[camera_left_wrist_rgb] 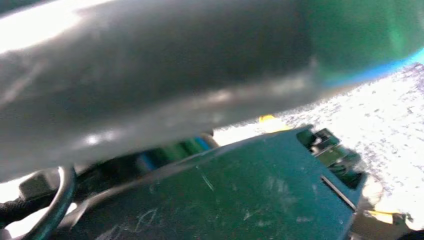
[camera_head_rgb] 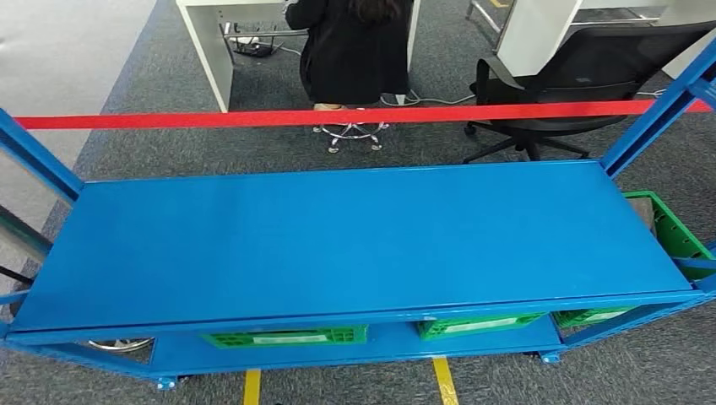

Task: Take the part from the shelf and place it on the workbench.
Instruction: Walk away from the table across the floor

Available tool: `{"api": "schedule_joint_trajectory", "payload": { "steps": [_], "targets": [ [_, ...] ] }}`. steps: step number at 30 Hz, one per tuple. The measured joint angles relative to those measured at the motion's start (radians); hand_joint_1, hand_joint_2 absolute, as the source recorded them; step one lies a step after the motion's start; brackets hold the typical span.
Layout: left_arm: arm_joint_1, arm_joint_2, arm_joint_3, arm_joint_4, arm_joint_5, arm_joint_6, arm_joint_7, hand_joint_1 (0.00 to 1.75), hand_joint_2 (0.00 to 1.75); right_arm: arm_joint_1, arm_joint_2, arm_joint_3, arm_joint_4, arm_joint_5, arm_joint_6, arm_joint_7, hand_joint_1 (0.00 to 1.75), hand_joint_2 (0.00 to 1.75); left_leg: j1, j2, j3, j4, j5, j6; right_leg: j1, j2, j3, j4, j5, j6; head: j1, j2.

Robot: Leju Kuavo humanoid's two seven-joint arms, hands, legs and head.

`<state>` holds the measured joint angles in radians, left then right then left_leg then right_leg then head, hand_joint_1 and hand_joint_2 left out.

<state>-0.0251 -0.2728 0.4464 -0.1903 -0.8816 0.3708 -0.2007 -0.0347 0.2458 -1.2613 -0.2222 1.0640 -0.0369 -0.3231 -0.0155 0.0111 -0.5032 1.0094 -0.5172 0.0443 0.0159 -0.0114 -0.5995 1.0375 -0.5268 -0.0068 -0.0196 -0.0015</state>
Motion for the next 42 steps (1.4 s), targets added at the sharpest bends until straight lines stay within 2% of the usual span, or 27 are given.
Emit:
{"api": "schedule_joint_trajectory", "payload": {
  "steps": [1, 3, 5, 6, 8, 9, 11, 14, 15, 19, 20, 23, 28, 33, 35, 36, 37, 40, 41, 42],
  "targets": [
    [0.0, 0.0, 0.001, 0.0, 0.0, 0.0, -0.002, 0.0, 0.0, 0.001, -0.002, 0.0, 0.0, 0.001, 0.0, 0.002, 0.0, 0.0, -0.003, 0.0, 0.007, 0.003, -0.009, -0.003, 0.003, 0.001, -0.001, -0.014, 0.035, -0.006, 0.0, 0.0],
    [-0.001, 0.001, 0.002, 0.0, -0.002, 0.002, -0.004, 0.0, 0.0, 0.0, -0.002, 0.002, 0.0, 0.001, 0.0, 0.005, 0.0, 0.0, -0.007, -0.001, 0.017, 0.009, -0.022, -0.009, -0.002, 0.009, 0.012, -0.019, 0.05, -0.01, 0.0, 0.0],
    [-0.003, 0.002, 0.003, 0.0, -0.005, 0.005, -0.004, 0.0, 0.0, -0.005, -0.002, 0.005, 0.001, 0.003, 0.0, 0.008, 0.0, 0.0, -0.005, -0.003, 0.007, 0.048, -0.046, -0.02, -0.009, 0.015, 0.03, -0.029, 0.051, -0.015, 0.0, 0.0],
    [-0.003, 0.003, 0.003, 0.0, -0.006, 0.005, -0.004, 0.0, 0.0, -0.006, -0.002, 0.006, 0.001, 0.004, 0.001, 0.008, 0.0, 0.0, -0.003, -0.004, -0.017, 0.096, -0.069, -0.027, -0.012, 0.017, 0.037, -0.032, 0.05, -0.017, -0.001, 0.0],
    [-0.003, 0.003, 0.003, 0.0, -0.006, 0.006, -0.004, 0.0, 0.0, -0.007, -0.002, 0.008, 0.001, 0.007, 0.001, 0.009, 0.0, 0.0, 0.005, -0.006, -0.089, 0.221, -0.121, -0.038, -0.013, 0.021, 0.045, -0.034, 0.044, -0.021, -0.002, 0.0],
    [-0.003, 0.003, 0.004, 0.0, -0.006, 0.006, -0.004, 0.0, 0.0, -0.007, -0.002, 0.009, 0.001, 0.007, 0.002, 0.01, 0.0, 0.0, 0.008, -0.006, -0.121, 0.265, -0.133, -0.042, -0.013, 0.023, 0.049, -0.034, 0.04, -0.022, -0.002, 0.0],
    [-0.003, 0.004, 0.004, 0.0, -0.006, 0.006, -0.004, 0.0, 0.0, -0.007, -0.002, 0.01, 0.001, 0.008, 0.002, 0.011, 0.0, 0.0, 0.012, -0.005, -0.151, 0.287, -0.125, -0.047, -0.014, 0.027, 0.055, -0.034, 0.033, -0.021, -0.002, 0.0],
    [-0.003, 0.004, 0.004, 0.0, -0.006, 0.006, -0.004, 0.0, 0.0, -0.007, -0.002, 0.01, 0.001, 0.008, 0.002, 0.012, 0.0, 0.0, 0.013, -0.006, -0.15, 0.268, -0.101, -0.048, -0.015, 0.03, 0.06, -0.034, 0.03, -0.02, -0.002, 0.0],
    [-0.003, 0.004, 0.004, 0.0, -0.006, 0.006, -0.004, 0.0, 0.0, -0.007, -0.002, 0.01, 0.001, 0.008, 0.002, 0.012, 0.0, 0.0, 0.013, -0.006, -0.145, 0.251, -0.085, -0.048, -0.015, 0.031, 0.062, -0.034, 0.029, -0.019, -0.002, 0.0],
    [-0.002, 0.006, 0.005, 0.0, -0.008, 0.006, -0.004, 0.0, 0.0, -0.011, -0.002, 0.013, 0.002, 0.008, 0.004, 0.013, 0.0, 0.0, 0.013, -0.015, -0.09, 0.029, 0.039, -0.03, -0.011, 0.044, 0.07, -0.023, 0.006, 0.003, -0.003, 0.0],
    [-0.002, 0.006, 0.005, 0.0, -0.008, 0.006, -0.004, 0.0, 0.0, -0.011, -0.002, 0.014, 0.002, 0.008, 0.004, 0.014, 0.0, 0.0, 0.013, -0.015, -0.088, 0.027, 0.05, -0.028, -0.011, 0.044, 0.069, -0.022, 0.003, -0.002, -0.003, 0.0],
    [-0.003, 0.005, 0.006, 0.0, -0.008, 0.007, -0.007, 0.0, 0.0, -0.011, -0.002, 0.014, 0.003, 0.008, 0.005, 0.015, 0.0, 0.0, 0.012, -0.015, -0.086, 0.023, 0.055, -0.028, -0.01, 0.043, 0.071, -0.029, 0.003, -0.02, -0.002, 0.0],
    [-0.003, 0.005, 0.006, 0.0, -0.008, 0.008, -0.008, 0.0, 0.0, -0.012, -0.002, 0.014, 0.003, 0.008, 0.006, 0.017, 0.0, 0.0, 0.005, -0.016, -0.087, 0.024, 0.052, -0.016, -0.018, 0.042, 0.071, -0.041, 0.006, 0.011, -0.002, 0.0],
    [-0.003, 0.006, 0.007, 0.0, -0.008, 0.011, -0.008, 0.0, 0.0, -0.012, -0.002, 0.014, 0.004, 0.009, 0.007, 0.018, 0.0, 0.0, -0.004, -0.016, -0.087, 0.027, 0.051, -0.002, -0.027, 0.042, 0.072, -0.042, 0.009, 0.034, -0.003, 0.0],
    [-0.003, 0.006, 0.007, 0.0, -0.007, 0.013, -0.009, 0.0, 0.0, -0.011, -0.002, 0.014, 0.004, 0.01, 0.008, 0.019, 0.0, 0.0, -0.002, -0.013, -0.086, 0.021, 0.058, 0.008, -0.028, 0.042, 0.074, -0.039, 0.007, 0.041, -0.003, 0.0],
    [-0.003, 0.005, 0.007, 0.0, -0.007, 0.014, -0.01, 0.0, 0.0, -0.011, -0.002, 0.014, 0.004, 0.011, 0.007, 0.02, 0.0, 0.0, 0.001, -0.011, -0.086, 0.016, 0.064, 0.013, -0.028, 0.038, 0.07, -0.026, -0.006, 0.044, -0.002, 0.0],
    [-0.003, 0.005, 0.007, 0.0, -0.007, 0.015, -0.01, 0.0, 0.0, -0.011, -0.002, 0.014, 0.005, 0.011, 0.007, 0.02, 0.0, 0.0, 0.004, -0.009, -0.086, 0.01, 0.068, 0.017, -0.027, 0.033, 0.058, 0.003, -0.031, 0.047, 0.0, 0.0],
    [-0.001, 0.005, 0.008, 0.0, -0.006, 0.016, -0.012, 0.0, 0.0, -0.012, -0.002, 0.015, 0.005, 0.011, 0.006, 0.021, 0.0, 0.0, 0.007, 0.0, -0.095, 0.007, 0.076, 0.019, -0.03, 0.021, -0.013, 0.182, -0.135, 0.054, 0.004, 0.0],
    [-0.001, 0.005, 0.009, 0.0, -0.006, 0.016, -0.013, 0.0, 0.0, -0.011, -0.002, 0.015, 0.005, 0.012, 0.005, 0.021, 0.0, 0.0, 0.008, 0.002, -0.099, 0.007, 0.078, 0.017, -0.032, 0.02, -0.029, 0.225, -0.149, 0.056, 0.004, 0.0],
    [-0.001, 0.005, 0.009, 0.0, -0.006, 0.016, -0.013, 0.0, 0.0, -0.01, -0.002, 0.014, 0.005, 0.012, 0.005, 0.021, 0.0, 0.0, 0.009, 0.004, -0.103, 0.008, 0.081, 0.013, -0.034, 0.019, -0.027, 0.232, -0.142, 0.057, 0.004, 0.0]
  ]
}}
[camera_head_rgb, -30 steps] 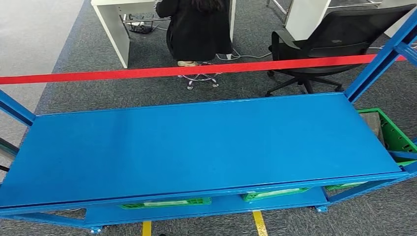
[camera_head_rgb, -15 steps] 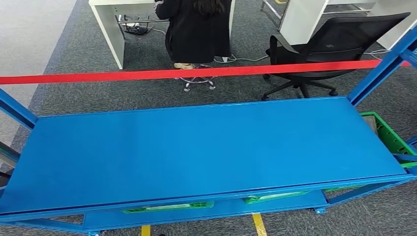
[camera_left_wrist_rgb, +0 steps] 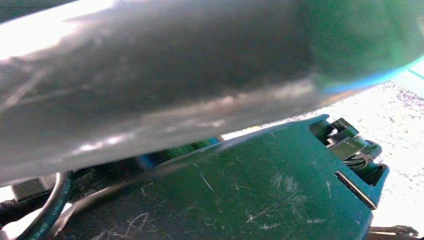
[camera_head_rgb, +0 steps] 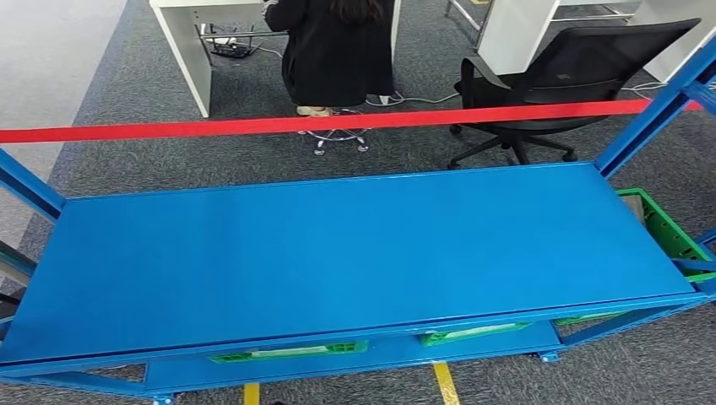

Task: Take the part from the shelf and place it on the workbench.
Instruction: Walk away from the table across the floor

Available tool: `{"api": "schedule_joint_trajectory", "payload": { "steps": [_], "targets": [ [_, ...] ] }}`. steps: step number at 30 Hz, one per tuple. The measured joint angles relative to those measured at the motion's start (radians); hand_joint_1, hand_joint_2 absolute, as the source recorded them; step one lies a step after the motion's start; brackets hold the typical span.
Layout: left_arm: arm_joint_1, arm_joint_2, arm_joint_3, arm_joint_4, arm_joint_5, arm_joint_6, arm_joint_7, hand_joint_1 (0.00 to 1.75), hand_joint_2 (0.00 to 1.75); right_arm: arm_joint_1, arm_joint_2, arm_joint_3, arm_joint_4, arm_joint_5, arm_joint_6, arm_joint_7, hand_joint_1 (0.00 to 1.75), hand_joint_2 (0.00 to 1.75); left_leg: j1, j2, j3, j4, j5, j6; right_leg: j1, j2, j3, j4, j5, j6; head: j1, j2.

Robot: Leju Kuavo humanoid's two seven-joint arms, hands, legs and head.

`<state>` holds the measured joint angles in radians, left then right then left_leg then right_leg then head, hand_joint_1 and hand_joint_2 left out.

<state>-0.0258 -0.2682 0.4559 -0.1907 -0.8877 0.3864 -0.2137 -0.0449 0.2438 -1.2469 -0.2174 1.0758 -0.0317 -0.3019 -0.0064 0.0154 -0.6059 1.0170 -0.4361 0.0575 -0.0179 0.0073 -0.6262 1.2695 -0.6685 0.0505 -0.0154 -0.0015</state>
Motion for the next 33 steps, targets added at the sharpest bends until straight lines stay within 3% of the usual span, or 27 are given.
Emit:
{"api": "schedule_joint_trajectory", "payload": {
  "steps": [1, 3, 5, 8, 9, 11, 13, 14, 15, 16, 18, 20, 21, 24, 26, 28, 29, 30, 31, 33],
  "targets": [
    [0.0, 0.0, 0.0, 0.0, 0.0, 0.0, 0.0, 0.0, 0.0, 0.001, 0.0, 0.0, 0.0, 0.0, 0.0, 0.0, 0.0, 0.0, 0.002, 0.001, -0.003, 0.0, 0.003, -0.004, -0.002, -0.002, 0.022, -0.034, 0.025, 0.002, 0.0, 0.0],
    [0.0, 0.0, 0.001, 0.0, 0.0, 0.0, -0.001, 0.0, 0.0, 0.0, 0.0, 0.0, 0.0, 0.001, -0.001, 0.0, 0.0, 0.0, 0.005, 0.001, -0.008, 0.002, 0.01, -0.016, -0.006, -0.008, 0.105, -0.175, 0.084, 0.005, 0.001, 0.0],
    [-0.001, 0.0, 0.002, 0.0, 0.001, 0.001, -0.002, 0.0, 0.0, -0.003, 0.0, 0.0, 0.0, 0.002, -0.001, 0.0, 0.0, 0.0, 0.005, 0.0, -0.012, 0.004, 0.019, -0.03, -0.004, -0.007, 0.156, -0.267, 0.112, -0.002, 0.0, 0.0],
    [-0.001, 0.001, 0.005, 0.0, 0.004, 0.002, -0.004, 0.0, 0.0, -0.003, 0.0, 0.001, 0.001, 0.004, -0.001, 0.001, 0.0, 0.0, 0.006, -0.001, -0.016, 0.004, 0.032, -0.051, -0.001, -0.002, 0.142, -0.275, 0.12, -0.024, 0.0, 0.0],
    [-0.001, 0.001, 0.006, 0.0, 0.005, 0.002, -0.004, 0.0, 0.0, -0.003, 0.0, 0.001, 0.001, 0.004, -0.001, 0.002, 0.0, 0.0, 0.007, -0.002, -0.021, 0.011, 0.022, -0.058, -0.001, -0.003, 0.136, -0.275, 0.126, -0.034, -0.001, 0.0],
    [-0.001, 0.002, 0.008, 0.0, 0.006, 0.003, -0.005, 0.0, 0.0, -0.002, 0.0, 0.001, 0.002, 0.005, -0.001, 0.003, 0.0, 0.0, 0.01, -0.004, -0.042, 0.075, -0.048, -0.067, -0.001, -0.005, 0.119, -0.276, 0.142, -0.053, -0.003, 0.0],
    [-0.001, 0.002, 0.009, 0.0, 0.006, 0.003, -0.005, 0.0, 0.0, -0.001, 0.0, 0.001, 0.002, 0.006, -0.002, 0.003, 0.0, 0.0, 0.01, -0.005, -0.072, 0.202, -0.145, -0.072, 0.004, -0.006, 0.105, -0.274, 0.157, -0.063, -0.004, 0.0],
    [-0.001, 0.002, 0.01, 0.0, 0.006, 0.003, -0.006, 0.0, 0.0, -0.001, 0.0, 0.001, 0.002, 0.007, -0.002, 0.003, 0.0, 0.0, 0.01, -0.006, -0.079, 0.255, -0.173, -0.072, 0.008, -0.006, 0.097, -0.273, 0.165, -0.065, -0.004, 0.0],
    [-0.001, 0.003, 0.01, 0.0, 0.006, 0.003, -0.006, 0.0, 0.0, -0.001, 0.0, 0.001, 0.002, 0.007, -0.002, 0.003, 0.0, 0.0, 0.009, -0.006, -0.073, 0.279, -0.18, -0.07, 0.012, -0.006, 0.089, -0.271, 0.172, -0.067, -0.004, 0.0],
    [-0.001, 0.003, 0.01, 0.0, 0.006, 0.003, -0.006, 0.0, 0.0, -0.001, 0.0, 0.001, 0.002, 0.008, -0.002, 0.003, 0.0, 0.0, 0.008, -0.006, -0.05, 0.265, -0.169, -0.065, 0.017, -0.006, 0.08, -0.269, 0.178, -0.068, -0.004, 0.0],
    [-0.001, 0.003, 0.01, 0.0, 0.005, 0.003, -0.006, 0.0, 0.0, -0.001, 0.001, 0.001, 0.002, 0.009, -0.002, 0.003, 0.0, 0.0, 0.001, -0.009, 0.038, 0.142, -0.119, -0.044, 0.024, -0.004, 0.066, -0.266, 0.189, -0.07, -0.004, 0.0],
    [-0.001, 0.004, 0.01, 0.0, 0.004, 0.005, -0.006, 0.0, 0.0, -0.003, 0.002, 0.001, 0.003, 0.009, -0.003, 0.003, 0.0, 0.0, -0.007, -0.014, 0.113, 0.016, -0.092, -0.023, 0.028, -0.003, 0.058, -0.265, 0.199, -0.065, -0.003, 0.0],
    [-0.001, 0.004, 0.011, 0.0, 0.003, 0.005, -0.006, 0.0, 0.0, -0.004, 0.003, 0.001, 0.004, 0.009, -0.004, 0.003, 0.0, 0.0, -0.011, -0.016, 0.127, -0.014, -0.09, -0.017, 0.026, -0.002, 0.054, -0.265, 0.205, -0.06, -0.003, 0.0],
    [0.0, 0.002, 0.011, 0.0, 0.0, 0.006, -0.007, 0.0, 0.0, -0.003, 0.004, 0.001, 0.004, 0.01, -0.005, 0.003, 0.0, 0.0, -0.012, -0.013, 0.124, -0.038, -0.072, -0.01, 0.024, -0.001, 0.047, -0.264, 0.214, -0.043, -0.004, 0.0],
    [-0.001, -0.001, 0.012, 0.0, 0.0, 0.006, -0.007, 0.0, 0.0, -0.003, 0.004, 0.001, 0.005, 0.01, -0.006, 0.003, 0.0, 0.0, -0.005, -0.008, 0.114, -0.054, -0.05, -0.004, 0.024, -0.001, 0.024, -0.221, 0.165, -0.032, 0.0, 0.0],
    [-0.001, -0.003, 0.012, 0.0, 0.0, 0.006, -0.008, 0.0, 0.0, -0.003, 0.003, 0.001, 0.005, 0.011, -0.006, 0.004, 0.0, 0.0, -0.002, -0.004, 0.094, -0.057, -0.032, -0.001, 0.016, -0.001, -0.016, -0.109, 0.077, -0.02, 0.003, 0.0],
    [-0.001, -0.003, 0.012, 0.0, -0.001, 0.006, -0.008, 0.0, 0.0, -0.003, 0.003, 0.001, 0.005, 0.01, -0.007, 0.005, 0.0, 0.0, -0.001, -0.002, 0.083, -0.057, -0.025, -0.003, 0.012, -0.002, -0.032, -0.05, 0.049, -0.014, 0.004, 0.0],
    [-0.001, -0.003, 0.013, 0.0, -0.002, 0.006, -0.007, 0.0, 0.0, -0.003, 0.003, 0.001, 0.005, 0.009, -0.01, 0.007, 0.0, 0.0, 0.0, -0.001, 0.071, -0.056, -0.017, -0.006, 0.008, -0.003, -0.036, -0.011, 0.043, -0.008, 0.003, 0.0],
    [-0.001, -0.003, 0.013, 0.0, -0.003, 0.006, -0.007, 0.0, 0.0, -0.003, 0.002, 0.001, 0.005, 0.007, -0.015, 0.012, 0.0, 0.0, 0.002, 0.001, 0.061, -0.055, -0.011, -0.01, 0.003, -0.004, -0.025, -0.006, 0.06, -0.002, 0.004, 0.0],
    [-0.001, -0.003, 0.013, 0.0, -0.007, 0.005, -0.004, 0.0, 0.0, -0.002, 0.002, 0.0, 0.005, 0.003, -0.029, 0.024, 0.0, 0.0, 0.007, 0.002, 0.044, -0.048, 0.0, -0.02, -0.006, -0.008, 0.052, -0.102, 0.121, 0.009, 0.004, 0.0]
  ]
}}
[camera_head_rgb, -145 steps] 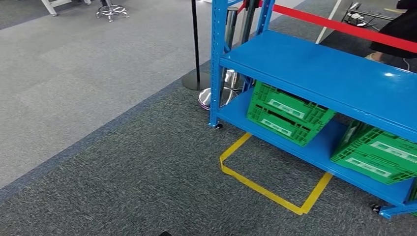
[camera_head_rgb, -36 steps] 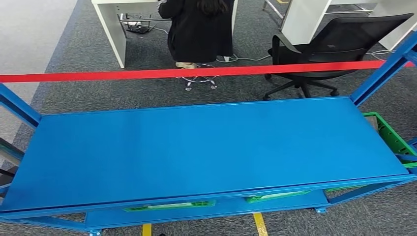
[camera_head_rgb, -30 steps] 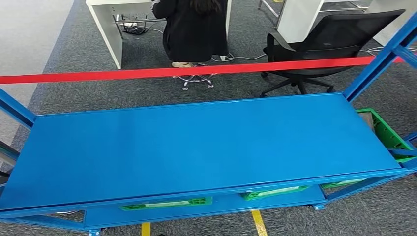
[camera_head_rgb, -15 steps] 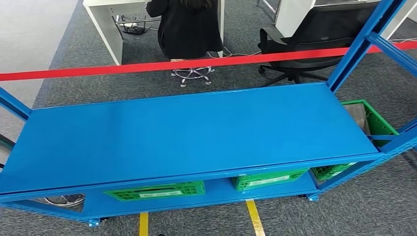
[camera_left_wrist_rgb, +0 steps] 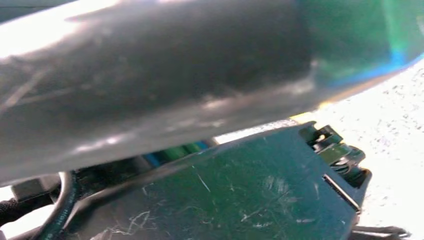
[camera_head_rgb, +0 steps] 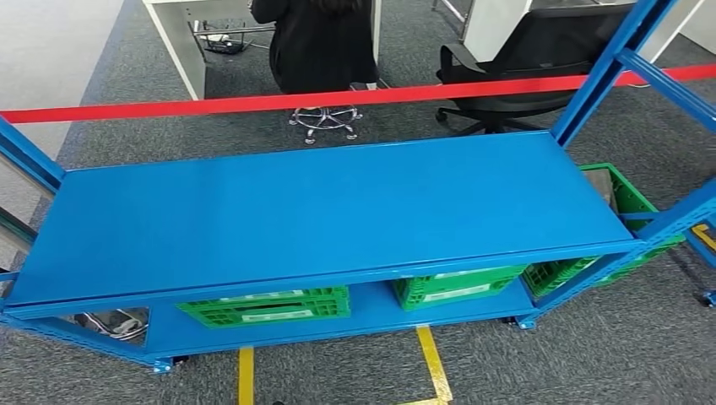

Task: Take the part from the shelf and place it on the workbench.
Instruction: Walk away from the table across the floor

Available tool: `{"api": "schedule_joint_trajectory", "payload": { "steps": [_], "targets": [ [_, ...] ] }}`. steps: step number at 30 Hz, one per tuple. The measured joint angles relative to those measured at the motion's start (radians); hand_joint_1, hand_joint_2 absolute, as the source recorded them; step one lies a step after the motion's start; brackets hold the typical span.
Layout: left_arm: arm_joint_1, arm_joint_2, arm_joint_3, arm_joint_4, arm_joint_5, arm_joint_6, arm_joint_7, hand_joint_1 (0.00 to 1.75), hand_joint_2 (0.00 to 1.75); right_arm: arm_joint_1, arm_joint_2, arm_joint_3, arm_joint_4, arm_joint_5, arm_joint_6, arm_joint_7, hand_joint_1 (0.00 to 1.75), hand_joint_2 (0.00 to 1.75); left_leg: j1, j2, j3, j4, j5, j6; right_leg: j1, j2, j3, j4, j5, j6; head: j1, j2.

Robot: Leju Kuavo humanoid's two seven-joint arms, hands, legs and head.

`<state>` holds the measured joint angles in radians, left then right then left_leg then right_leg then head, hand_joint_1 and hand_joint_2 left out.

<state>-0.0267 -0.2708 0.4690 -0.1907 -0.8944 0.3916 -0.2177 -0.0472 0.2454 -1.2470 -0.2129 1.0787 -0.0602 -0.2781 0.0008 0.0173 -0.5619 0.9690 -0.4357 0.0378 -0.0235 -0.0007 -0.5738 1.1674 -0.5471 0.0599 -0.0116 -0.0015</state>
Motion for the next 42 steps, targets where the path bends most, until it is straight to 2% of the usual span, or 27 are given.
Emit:
{"api": "schedule_joint_trajectory", "payload": {
  "steps": [1, 2, 3, 5, 7, 8, 11, 12, 13, 16, 19, 21, 24, 27, 29, 31, 33, 37, 42],
  "targets": [
    [0.0, 0.001, 0.0, 0.0, -0.002, 0.0, 0.002, 0.0, 0.0, -0.001, 0.0, 0.0, 0.0, -0.001, -0.005, 0.004, 0.0, 0.0, 0.001, 0.0, -0.008, 0.006, 0.003, -0.006, -0.002, -0.002, 0.053, -0.074, 0.013, 0.006, 0.001, 0.0],
    [-0.001, 0.001, 0.0, 0.0, -0.004, 0.0, 0.004, 0.0, 0.0, -0.003, 0.0, 0.0, 0.0, -0.001, -0.007, 0.007, 0.0, 0.0, 0.0, 0.0, -0.014, 0.014, 0.006, -0.012, -0.004, -0.002, 0.094, -0.135, 0.013, 0.006, 0.002, 0.0],
    [-0.001, 0.002, 0.0, 0.0, -0.006, 0.0, 0.007, 0.0, 0.0, -0.005, 0.001, 0.0, 0.0, -0.001, -0.009, 0.008, 0.0, 0.0, -0.002, -0.001, -0.019, 0.022, 0.008, -0.018, -0.004, -0.001, 0.116, -0.176, 0.003, 0.001, 0.003, 0.0],
    [-0.002, 0.003, 0.001, 0.0, -0.008, 0.0, 0.011, 0.0, 0.0, -0.005, 0.001, 0.0, 0.001, 0.0, -0.01, 0.009, 0.0, 0.0, -0.005, -0.001, -0.025, 0.029, 0.008, -0.025, -0.003, 0.0, 0.117, -0.194, -0.011, -0.018, 0.005, 0.0],
    [-0.002, 0.005, 0.001, 0.0, -0.008, 0.0, 0.013, 0.0, 0.0, -0.003, 0.001, -0.001, 0.001, 0.001, -0.012, 0.009, 0.0, 0.0, -0.004, -0.001, -0.026, 0.03, -0.007, -0.013, -0.002, -0.003, 0.113, -0.195, -0.011, -0.028, 0.005, 0.0],
    [-0.002, 0.005, 0.001, 0.0, -0.007, 0.0, 0.013, 0.0, 0.0, -0.002, 0.001, -0.001, 0.001, 0.003, -0.013, 0.009, 0.0, 0.0, -0.004, -0.002, -0.026, 0.03, -0.014, -0.002, -0.001, -0.004, 0.113, -0.195, -0.009, -0.031, 0.005, 0.0],
    [-0.001, 0.006, 0.001, 0.0, -0.007, 0.0, 0.014, 0.0, 0.0, -0.002, 0.001, 0.0, 0.001, 0.006, -0.015, 0.009, 0.0, 0.0, -0.004, -0.002, -0.029, 0.027, 0.02, 0.04, 0.005, -0.005, 0.111, -0.194, -0.003, -0.041, 0.006, 0.0],
    [-0.001, 0.006, 0.001, 0.0, -0.007, 0.0, 0.014, 0.0, 0.0, -0.002, 0.001, 0.0, 0.001, 0.007, -0.015, 0.009, 0.0, 0.0, -0.004, -0.003, -0.03, 0.027, 0.033, 0.046, 0.007, -0.005, 0.11, -0.194, -0.002, -0.043, 0.006, 0.0],
    [-0.001, 0.006, 0.001, 0.0, -0.007, 0.0, 0.014, 0.0, 0.0, -0.002, 0.001, 0.0, 0.001, 0.007, -0.015, 0.009, 0.0, 0.0, -0.003, -0.003, -0.031, 0.026, 0.038, 0.045, 0.008, -0.005, 0.109, -0.193, -0.001, -0.044, 0.006, 0.0],
    [-0.001, 0.006, 0.001, 0.0, -0.007, 0.0, 0.014, 0.0, 0.0, -0.002, 0.001, 0.0, 0.001, 0.008, -0.015, 0.009, 0.0, 0.0, -0.001, -0.003, -0.033, 0.025, 0.041, 0.027, 0.011, -0.006, 0.105, -0.191, -0.001, -0.046, 0.006, 0.0],
    [-0.001, 0.006, 0.001, 0.0, -0.007, 0.0, 0.014, 0.0, 0.0, -0.002, 0.001, 0.0, 0.001, 0.008, -0.015, 0.01, 0.0, 0.0, 0.004, -0.003, -0.033, 0.023, 0.037, -0.005, 0.012, -0.006, 0.104, -0.19, -0.002, -0.047, 0.006, 0.0],
    [-0.001, 0.006, 0.002, 0.0, -0.007, 0.0, 0.014, 0.0, 0.0, -0.002, 0.001, 0.0, 0.001, 0.008, -0.015, 0.01, 0.0, 0.0, 0.005, -0.003, -0.034, 0.023, 0.034, -0.021, 0.013, -0.006, 0.103, -0.19, -0.003, -0.047, 0.006, 0.0],
    [-0.002, 0.006, 0.002, 0.0, -0.007, 0.0, 0.014, 0.0, 0.0, -0.003, 0.001, 0.0, 0.001, 0.008, -0.017, 0.012, 0.0, 0.0, 0.006, -0.003, -0.035, 0.023, 0.031, -0.031, 0.013, -0.006, 0.102, -0.19, -0.004, -0.046, 0.006, 0.0],
    [-0.002, 0.006, 0.003, 0.0, -0.007, 0.002, 0.015, 0.0, 0.0, -0.003, 0.001, 0.0, 0.001, 0.003, -0.026, 0.021, 0.0, 0.0, 0.005, -0.003, -0.038, 0.024, 0.031, -0.033, 0.011, -0.006, 0.101, -0.191, -0.004, -0.046, 0.006, 0.0],
    [-0.002, 0.006, 0.004, 0.0, -0.007, 0.003, 0.018, 0.0, 0.0, -0.004, 0.001, -0.001, 0.001, -0.001, -0.033, 0.027, 0.0, 0.87, 0.004, -0.003, -0.04, 0.025, 0.03, -0.033, 0.011, -0.006, 0.099, -0.191, -0.004, -0.045, 0.006, 0.0],
    [-0.002, 0.006, 0.005, 0.0, -0.009, 0.003, 0.022, 0.0, 0.87, -0.004, 0.001, -0.001, 0.001, -0.001, -0.038, 0.029, 0.0, 1.75, 0.003, -0.003, -0.042, 0.026, 0.03, -0.033, 0.01, -0.006, 0.098, -0.191, -0.003, -0.044, 0.006, 0.0],
    [-0.002, 0.006, 0.006, 0.0, -0.017, 0.001, 0.034, 0.0, 1.75, -0.004, 0.001, 0.0, 0.001, 0.006, -0.05, 0.028, 0.0, 1.75, 0.003, -0.003, -0.043, 0.028, 0.03, -0.033, 0.01, -0.006, 0.098, -0.191, -0.003, -0.044, 0.006, 0.0],
    [-0.002, 0.006, 0.009, 0.0, -0.011, -0.019, 0.03, 0.0, 0.0, -0.004, 0.001, 0.0, 0.001, 0.007, -0.067, 0.003, 0.0, 0.0, 0.003, -0.003, -0.043, 0.029, 0.03, -0.033, 0.01, -0.006, 0.098, -0.191, -0.002, -0.043, 0.006, 0.0],
    [-0.002, 0.006, 0.021, 0.0, 0.004, -0.026, 0.028, 0.0, 0.0, -0.004, 0.001, -0.002, 0.001, -0.005, -0.073, 0.005, 0.0, 0.0, 0.003, -0.003, -0.043, 0.029, 0.03, -0.033, 0.009, -0.006, 0.098, -0.191, -0.002, -0.042, 0.006, 0.0]
  ]
}}
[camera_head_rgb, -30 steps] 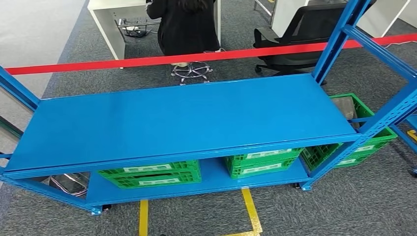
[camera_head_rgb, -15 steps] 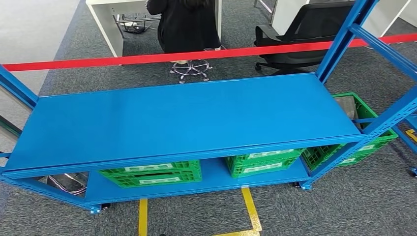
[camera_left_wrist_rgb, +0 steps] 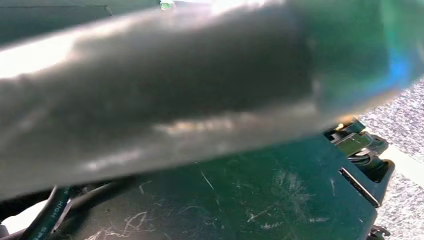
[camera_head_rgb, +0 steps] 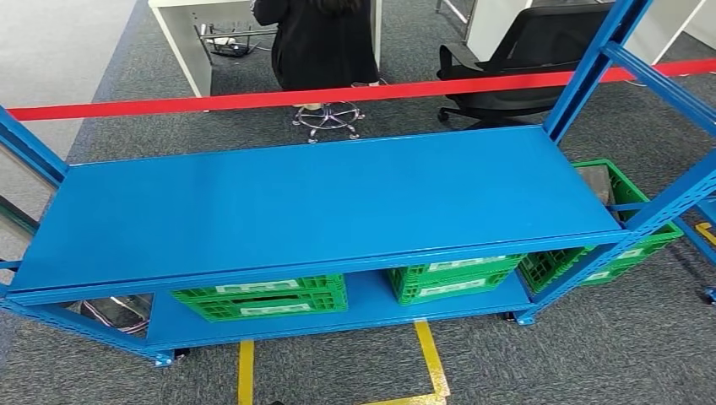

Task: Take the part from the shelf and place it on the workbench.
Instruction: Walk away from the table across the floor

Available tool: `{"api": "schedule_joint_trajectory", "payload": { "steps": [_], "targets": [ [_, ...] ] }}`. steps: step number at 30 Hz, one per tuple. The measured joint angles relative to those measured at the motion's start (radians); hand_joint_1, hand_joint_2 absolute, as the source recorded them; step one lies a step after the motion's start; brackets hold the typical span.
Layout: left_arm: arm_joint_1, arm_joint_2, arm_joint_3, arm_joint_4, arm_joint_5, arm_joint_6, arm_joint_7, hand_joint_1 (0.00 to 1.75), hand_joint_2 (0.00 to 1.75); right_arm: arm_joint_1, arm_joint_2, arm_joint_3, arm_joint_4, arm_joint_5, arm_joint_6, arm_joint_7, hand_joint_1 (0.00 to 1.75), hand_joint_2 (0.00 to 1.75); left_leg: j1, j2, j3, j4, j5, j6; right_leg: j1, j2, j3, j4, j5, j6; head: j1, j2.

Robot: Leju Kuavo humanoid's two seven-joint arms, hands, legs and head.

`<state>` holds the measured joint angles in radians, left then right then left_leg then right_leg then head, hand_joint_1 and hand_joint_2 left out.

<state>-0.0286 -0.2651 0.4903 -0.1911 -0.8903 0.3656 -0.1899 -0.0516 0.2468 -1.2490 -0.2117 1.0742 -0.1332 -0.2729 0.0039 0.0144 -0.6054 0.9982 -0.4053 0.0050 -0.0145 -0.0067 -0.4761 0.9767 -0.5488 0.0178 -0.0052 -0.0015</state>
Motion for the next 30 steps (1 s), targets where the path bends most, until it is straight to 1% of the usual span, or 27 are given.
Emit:
{"api": "schedule_joint_trajectory", "payload": {
  "steps": [11, 18, 20, 22, 24, 25, 27, 28, 29, 30],
  "targets": [
    [0.0, 0.0, 0.017, 0.0, 0.001, 0.013, -0.001, 0.0, 0.0, -0.001, 0.0, -0.007, 0.0, -0.013, -0.005, -0.008, 0.0, 0.0, 0.0, 0.0, 0.0, 0.0, 0.0, 0.0, 0.0, 0.0, 0.0, 0.0, 0.0, 0.0, 0.0, 0.0],
    [0.0, 0.0, 0.018, 0.0, -0.007, 0.018, -0.017, 0.0, 0.0, -0.003, 0.0, -0.013, 0.0, -0.015, 0.0, -0.008, 0.0, 0.0, 0.0, 0.0, 0.0, 0.0, 0.0, 0.0, 0.0, 0.0, 0.0, 0.0, 0.0, 0.0, 0.0, 0.0],
    [0.0, 0.0, 0.019, 0.0, -0.007, 0.017, -0.02, 0.0, 0.87, -0.003, 0.0, -0.015, 0.0, -0.015, 0.004, -0.009, 0.0, 0.0, 0.0, 0.0, 0.0, 0.0, 0.0, 0.0, 0.0, 0.0, 0.0, 0.0, 0.0, 0.0, 0.0, 0.0],
    [0.0, 0.0, 0.019, 0.0, -0.007, 0.016, -0.022, 0.0, 1.75, -0.003, 0.0, -0.016, 0.0, -0.015, 0.006, -0.01, 0.0, 0.87, 0.0, 0.0, 0.0, 0.0, 0.0, 0.0, 0.0, 0.0, 0.0, 0.0, 0.0, 0.0, 0.0, 0.0],
    [0.0, 0.0, 0.019, 0.0, -0.008, 0.016, -0.022, 0.0, 1.75, -0.003, 0.0, -0.016, 0.0, -0.011, 0.008, -0.014, 0.0, 1.75, 0.0, 0.0, 0.0, 0.001, 0.0, 0.0, 0.0, 0.0, 0.0, 0.0, 0.0, 0.0, 0.0, 0.0],
    [0.0, 0.0, 0.019, 0.0, -0.01, 0.017, -0.023, 0.0, 1.75, -0.003, 0.001, -0.016, 0.0, -0.007, 0.006, -0.016, 0.0, 1.75, -0.001, 0.0, -0.001, 0.002, -0.001, 0.003, -0.003, -0.001, 0.001, -0.003, 0.002, 0.005, 0.0, 0.0],
    [0.0, -0.001, 0.02, 0.0, -0.012, 0.02, -0.025, 0.0, 1.75, -0.003, 0.001, -0.017, 0.0, 0.0, 0.0, -0.023, 0.0, 1.75, -0.002, 0.0, 0.012, -0.021, 0.006, 0.019, -0.005, -0.003, 0.01, -0.017, 0.006, 0.015, -0.002, 0.0],
    [0.0, -0.002, 0.02, 0.0, -0.013, 0.022, -0.026, 0.0, 1.75, -0.003, 0.001, -0.017, 0.0, -0.001, 0.001, -0.028, 0.0, 1.75, 0.0, 0.001, 0.022, -0.043, 0.015, 0.029, -0.006, -0.002, 0.011, -0.015, -0.001, 0.02, -0.001, 0.0],
    [0.0, -0.003, 0.02, 0.0, -0.015, 0.024, -0.027, 0.0, 1.75, -0.004, 0.0, -0.017, 0.0, -0.003, 0.005, -0.033, 0.0, 1.75, 0.004, 0.001, 0.033, -0.066, 0.026, 0.037, -0.005, 0.0, 0.003, 0.005, -0.02, 0.022, 0.0, 0.0],
    [0.0, -0.005, 0.02, 0.0, -0.018, 0.025, -0.027, 0.0, 1.75, -0.005, -0.001, -0.017, 0.0, -0.006, 0.011, -0.038, 0.0, 1.75, 0.008, 0.002, 0.037, -0.08, 0.034, 0.039, -0.006, 0.003, -0.018, 0.05, -0.05, 0.024, 0.002, 0.0]
  ]
}}
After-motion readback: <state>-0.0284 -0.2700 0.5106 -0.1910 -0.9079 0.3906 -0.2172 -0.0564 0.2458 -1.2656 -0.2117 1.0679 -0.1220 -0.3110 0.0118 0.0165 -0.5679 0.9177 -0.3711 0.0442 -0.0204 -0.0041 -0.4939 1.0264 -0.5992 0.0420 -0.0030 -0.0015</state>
